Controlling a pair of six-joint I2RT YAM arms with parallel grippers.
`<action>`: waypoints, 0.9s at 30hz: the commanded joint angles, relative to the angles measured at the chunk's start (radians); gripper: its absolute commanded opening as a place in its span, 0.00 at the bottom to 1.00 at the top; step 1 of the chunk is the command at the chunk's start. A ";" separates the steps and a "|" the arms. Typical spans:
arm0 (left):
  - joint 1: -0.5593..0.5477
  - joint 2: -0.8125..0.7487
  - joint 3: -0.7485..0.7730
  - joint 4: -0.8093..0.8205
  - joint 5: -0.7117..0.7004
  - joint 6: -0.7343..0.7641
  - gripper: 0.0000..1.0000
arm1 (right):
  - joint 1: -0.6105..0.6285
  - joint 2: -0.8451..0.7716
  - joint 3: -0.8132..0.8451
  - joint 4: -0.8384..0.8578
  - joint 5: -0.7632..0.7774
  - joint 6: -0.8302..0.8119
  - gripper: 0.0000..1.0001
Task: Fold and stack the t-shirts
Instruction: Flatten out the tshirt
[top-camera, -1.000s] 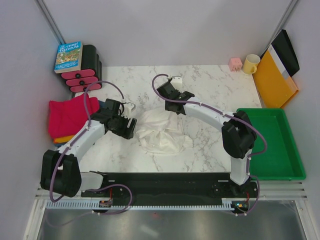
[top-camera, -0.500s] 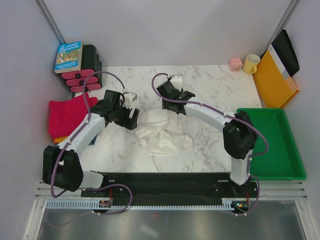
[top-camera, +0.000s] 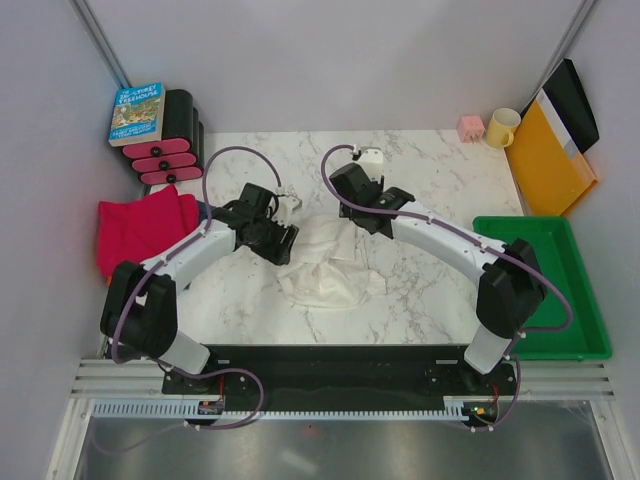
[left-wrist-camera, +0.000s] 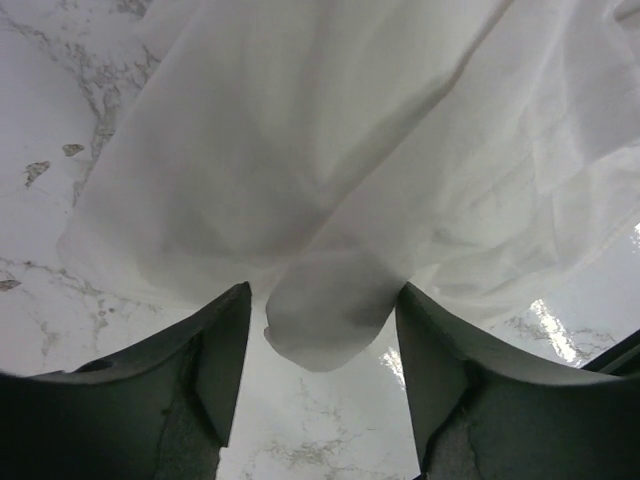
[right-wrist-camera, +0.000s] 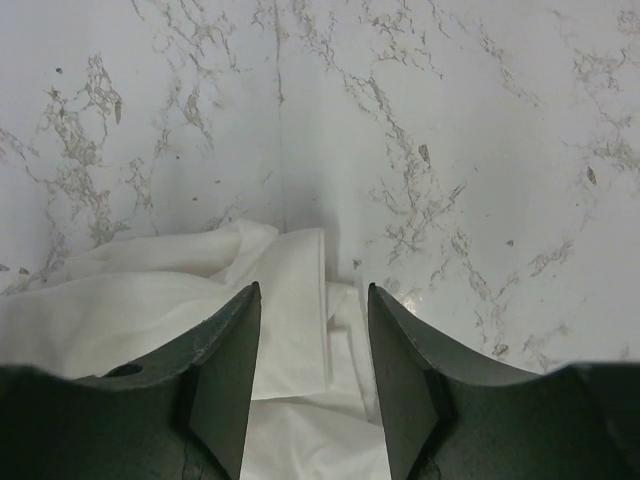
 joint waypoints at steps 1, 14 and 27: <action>0.004 -0.019 0.033 0.036 -0.015 -0.003 0.59 | -0.003 -0.039 -0.020 0.002 0.034 -0.002 0.54; 0.004 -0.120 0.006 0.032 -0.061 -0.002 0.02 | -0.004 -0.081 -0.114 -0.001 0.023 0.064 0.52; 0.013 -0.192 0.030 0.025 -0.100 -0.005 0.02 | 0.042 -0.293 -0.594 0.027 -0.089 0.324 0.55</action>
